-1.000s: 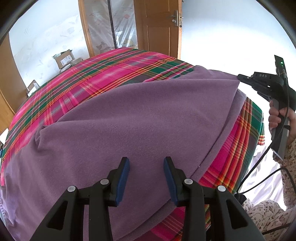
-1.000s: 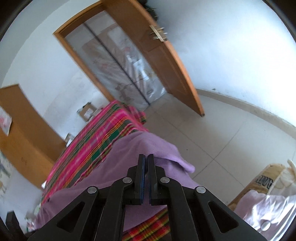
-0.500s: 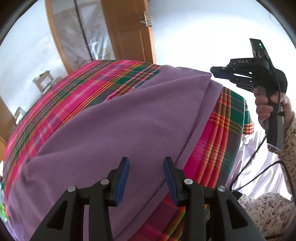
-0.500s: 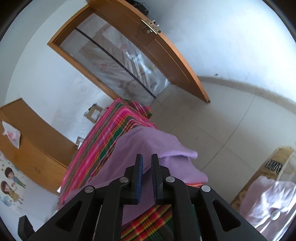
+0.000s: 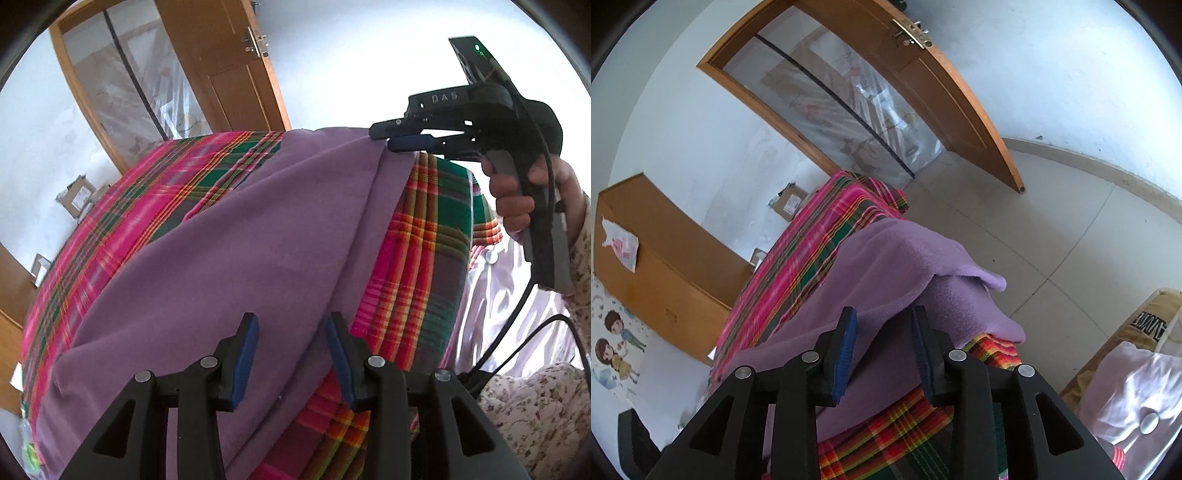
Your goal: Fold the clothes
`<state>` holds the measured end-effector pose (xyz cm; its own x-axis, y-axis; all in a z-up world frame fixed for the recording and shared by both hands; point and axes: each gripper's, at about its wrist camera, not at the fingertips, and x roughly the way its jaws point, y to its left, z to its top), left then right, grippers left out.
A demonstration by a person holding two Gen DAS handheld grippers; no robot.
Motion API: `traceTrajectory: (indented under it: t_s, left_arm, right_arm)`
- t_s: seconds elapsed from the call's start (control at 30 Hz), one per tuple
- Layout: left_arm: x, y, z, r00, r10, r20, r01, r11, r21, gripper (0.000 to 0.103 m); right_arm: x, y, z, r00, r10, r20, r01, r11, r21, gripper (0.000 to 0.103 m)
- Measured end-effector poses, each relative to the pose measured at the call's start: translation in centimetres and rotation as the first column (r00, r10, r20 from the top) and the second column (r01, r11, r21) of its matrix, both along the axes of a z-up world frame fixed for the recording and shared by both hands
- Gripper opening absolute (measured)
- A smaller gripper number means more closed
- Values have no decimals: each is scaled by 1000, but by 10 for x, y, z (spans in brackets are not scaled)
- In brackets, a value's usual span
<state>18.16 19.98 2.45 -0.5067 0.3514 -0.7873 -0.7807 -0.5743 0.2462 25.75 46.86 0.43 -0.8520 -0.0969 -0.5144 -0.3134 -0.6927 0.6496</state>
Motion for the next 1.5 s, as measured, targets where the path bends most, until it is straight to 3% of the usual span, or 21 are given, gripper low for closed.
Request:
traceTrajectory:
  t_s: [0.2, 0.33, 0.47, 0.7, 1.07, 1.13, 1.2, 1.27, 1.5]
  left_arm:
    - [-4, 5, 0, 1000, 14, 5, -14, 1000, -1, 39]
    - [-4, 3, 1, 999, 10, 35, -11, 1000, 16, 15]
    - [-8, 0, 6, 999, 24, 45, -26, 999, 43, 4]
    - [-10, -11, 23, 998, 51, 44, -57, 990, 129, 3]
    - [-2, -21, 33, 998, 37, 43, -44, 983, 179, 3]
    - [0, -23, 34, 999, 35, 41, -42, 982, 183, 3]
    - [0, -24, 34, 998, 38, 43, -46, 981, 188, 3]
    - [0, -24, 34, 998, 41, 45, -48, 980, 192, 3]
    - [5, -25, 37, 999, 27, 38, -34, 979, 202, 3]
  right_arm:
    - [-7, 6, -1, 1000, 4, 1, -4, 1000, -4, 34]
    - [-13, 18, -5, 1000, 3, -11, -3, 998, -70, 35]
    - [-18, 30, -9, 1000, -1, -23, -3, 990, -140, 35]
    - [-25, 39, -10, 1000, -4, -30, -1, 986, -170, 35]
    - [-36, 54, -20, 998, -68, 8, 68, 971, -230, 36]
    - [-38, 57, -20, 997, -81, 14, 82, 969, -235, 33]
    - [-39, 58, -18, 995, -97, 20, 99, 969, -228, 16]
    - [-39, 59, -16, 993, -114, 27, 117, 968, -221, 7]
    - [-24, 51, 16, 988, -143, -51, 138, 986, -88, 4]
